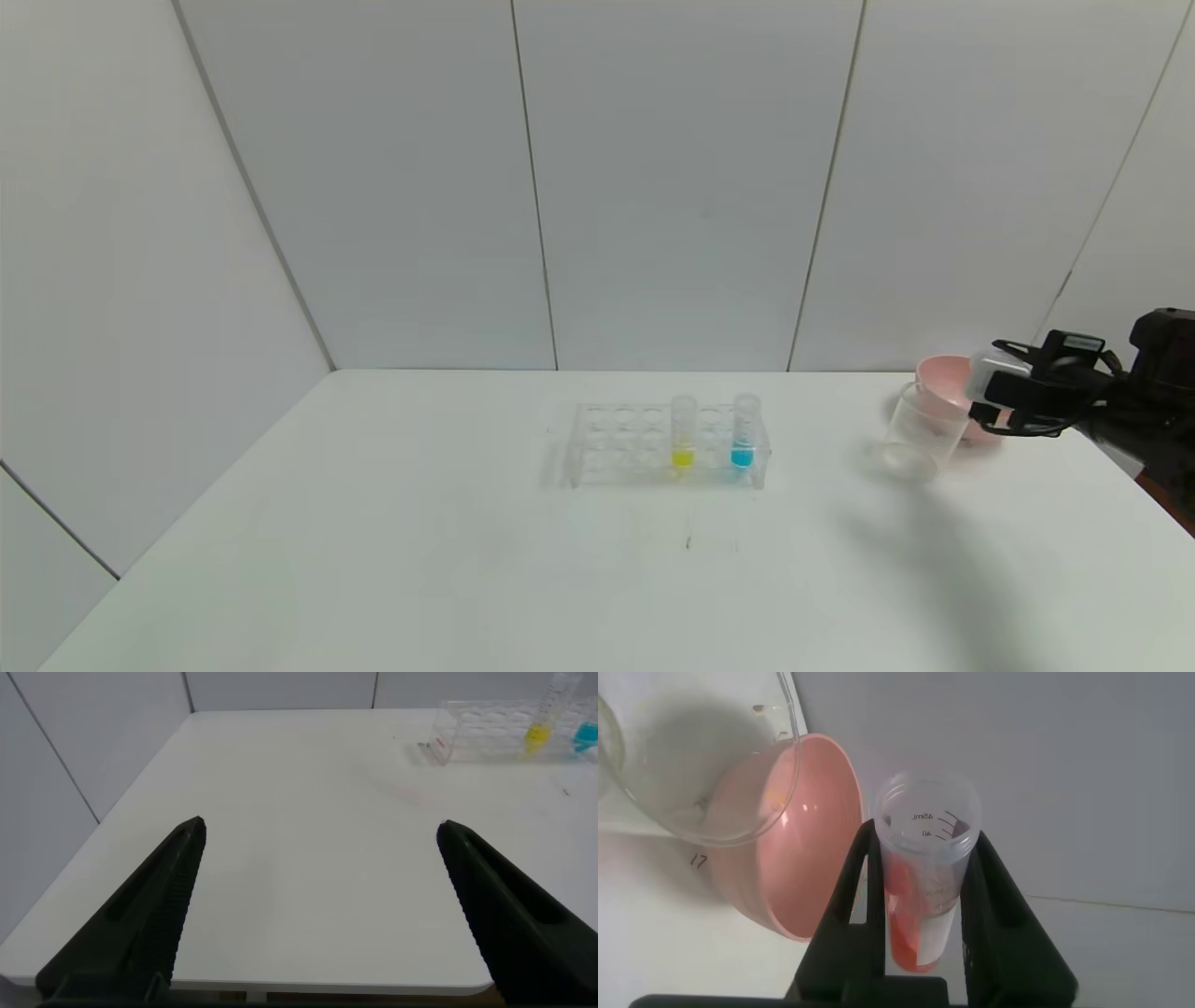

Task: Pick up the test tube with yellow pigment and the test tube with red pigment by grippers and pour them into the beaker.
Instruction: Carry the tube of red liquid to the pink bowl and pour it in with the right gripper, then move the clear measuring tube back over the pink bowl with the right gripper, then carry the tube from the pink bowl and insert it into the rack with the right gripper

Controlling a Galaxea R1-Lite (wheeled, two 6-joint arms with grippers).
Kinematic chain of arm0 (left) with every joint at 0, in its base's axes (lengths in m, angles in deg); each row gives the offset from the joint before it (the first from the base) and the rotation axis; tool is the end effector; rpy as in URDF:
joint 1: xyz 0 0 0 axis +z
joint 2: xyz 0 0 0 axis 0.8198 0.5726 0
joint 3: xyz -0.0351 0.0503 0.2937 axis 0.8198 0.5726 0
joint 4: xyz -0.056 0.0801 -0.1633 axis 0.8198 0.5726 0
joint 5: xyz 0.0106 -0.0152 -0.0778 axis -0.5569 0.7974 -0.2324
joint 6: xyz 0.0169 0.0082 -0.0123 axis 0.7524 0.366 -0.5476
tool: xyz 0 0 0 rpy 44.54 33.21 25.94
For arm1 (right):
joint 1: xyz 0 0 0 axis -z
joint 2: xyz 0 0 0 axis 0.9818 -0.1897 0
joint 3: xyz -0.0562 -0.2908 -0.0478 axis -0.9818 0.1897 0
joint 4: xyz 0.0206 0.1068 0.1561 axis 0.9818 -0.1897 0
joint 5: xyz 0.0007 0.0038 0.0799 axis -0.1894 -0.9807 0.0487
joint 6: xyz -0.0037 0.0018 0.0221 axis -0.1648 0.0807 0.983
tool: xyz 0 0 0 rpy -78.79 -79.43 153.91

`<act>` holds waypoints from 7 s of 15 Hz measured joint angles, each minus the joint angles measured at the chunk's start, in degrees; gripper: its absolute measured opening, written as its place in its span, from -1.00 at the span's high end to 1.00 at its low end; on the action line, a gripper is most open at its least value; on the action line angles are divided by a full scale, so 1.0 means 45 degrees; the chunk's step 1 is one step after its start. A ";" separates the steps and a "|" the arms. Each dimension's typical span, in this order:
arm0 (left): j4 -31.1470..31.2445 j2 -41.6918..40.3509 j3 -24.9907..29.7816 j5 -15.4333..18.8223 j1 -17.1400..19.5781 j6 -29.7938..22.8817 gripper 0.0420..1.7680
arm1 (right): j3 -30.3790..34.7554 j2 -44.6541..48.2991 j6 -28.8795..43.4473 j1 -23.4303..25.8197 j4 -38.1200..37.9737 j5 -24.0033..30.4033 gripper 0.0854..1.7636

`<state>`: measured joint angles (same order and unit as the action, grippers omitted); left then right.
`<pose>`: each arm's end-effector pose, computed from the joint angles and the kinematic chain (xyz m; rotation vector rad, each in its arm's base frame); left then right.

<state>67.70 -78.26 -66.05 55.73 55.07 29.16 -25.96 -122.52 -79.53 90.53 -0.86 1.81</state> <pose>-0.0230 0.0000 0.0754 -0.0031 -0.0007 0.0001 0.3557 -0.0673 0.1315 -1.4210 0.1347 0.1346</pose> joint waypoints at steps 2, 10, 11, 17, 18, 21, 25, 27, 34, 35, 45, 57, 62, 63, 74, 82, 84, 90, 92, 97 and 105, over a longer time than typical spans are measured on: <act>0.0000 0.0000 0.0000 0.0000 0.0000 0.0011 -1.00 | -0.0209 -0.0057 -0.0328 -0.0141 0.0084 -0.0211 0.48; 0.0000 0.0000 0.0000 0.0000 0.0000 0.0005 -1.00 | -0.0122 -0.0192 -0.0507 -0.0257 0.0517 -0.0138 0.48; 0.0000 0.0000 0.0000 0.0000 0.0000 0.0005 -1.00 | -0.0098 -0.0198 -0.0531 -0.0257 0.0539 -0.0138 0.48; 0.0000 0.0000 0.0000 0.0000 0.0000 0.0005 -1.00 | 0.0209 -0.0260 -0.1425 -0.0152 0.1032 -0.0163 0.48; 0.0000 0.0000 0.0000 0.0000 0.0000 0.0005 -1.00 | 0.0238 -0.0309 -0.1430 -0.0152 0.1124 -0.0152 0.48; 0.0000 0.0000 0.0000 0.0000 0.0000 0.0005 -1.00 | 0.0290 -0.0431 -0.1569 -0.0135 0.1300 -0.0133 0.48; 0.0000 0.0000 0.0000 0.0000 0.0000 0.0005 -1.00 | 0.0563 -0.0566 -0.1837 -0.0103 0.1812 -0.0133 0.48; 0.0000 0.0000 0.0000 0.0000 0.0000 0.0005 -1.00 | 0.0664 -0.0615 -0.2075 -0.0111 0.1904 -0.0138 0.48; 0.0000 0.0000 0.0000 0.0000 0.0000 0.0005 -1.00 | 0.0680 -0.0664 -0.2129 -0.0111 0.2154 -0.0116 0.48; 0.0000 0.0000 0.0000 0.0000 0.0000 0.0005 -1.00 | 0.0675 -0.0680 -0.2140 -0.0098 0.2154 -0.0127 0.48; 0.0000 0.0000 0.0000 0.0000 0.0000 0.0005 -1.00 | 0.0404 -0.0694 -0.2714 -0.0244 0.2140 -0.0171 0.48; 0.0000 0.0000 0.0000 0.0000 0.0000 0.0005 -1.00 | 0.0076 -0.0821 -0.3505 -0.0317 0.2238 -0.0244 0.48; 0.0000 0.0000 0.0000 0.0000 0.0000 0.0005 -1.00 | 0.0130 -0.0845 -0.3581 -0.0331 0.2530 -0.0290 0.48; 0.0000 0.0000 0.0000 0.0000 0.0000 0.0005 -1.00 | 0.0130 -0.0853 -0.3606 -0.0331 0.2571 -0.0290 0.48; 0.0000 0.0000 0.0000 0.0000 -0.0005 0.0005 -1.00 | -0.2590 -0.1073 0.2931 -0.0889 0.1265 -0.2874 0.48; 0.0000 0.0000 0.0000 0.0005 0.0000 0.0005 -1.00 | -0.5255 -0.1246 1.4610 -0.1279 -0.2958 -0.4310 0.48; 0.0000 0.0000 0.0000 0.0000 0.0000 0.0005 -1.00 | -0.5415 -0.1268 1.6574 -0.1146 -0.4435 -0.4345 0.48; 0.0000 0.0000 0.0000 0.0000 0.0000 0.0011 -1.00 | -0.5768 -0.1685 1.9115 -0.0534 -0.5318 -0.4237 0.48; 0.0000 0.0000 0.0000 0.0000 0.0000 0.0005 -1.00 | -0.5757 -0.1875 1.9128 -0.0442 -0.5310 -0.4242 0.48; 0.0000 0.0000 0.0000 0.0000 0.0000 0.0005 -1.00 | -0.5654 -0.2156 1.9090 -0.0379 -0.5172 -0.4286 0.05; 0.0000 0.0000 0.0000 0.0000 0.0000 0.0005 -1.00 | -0.6307 -0.0539 1.9055 -0.0515 -0.5724 -0.4091 -0.58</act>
<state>67.70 -78.26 -66.05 55.73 55.07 29.18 -54.34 -124.95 6.22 88.21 -26.62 -16.60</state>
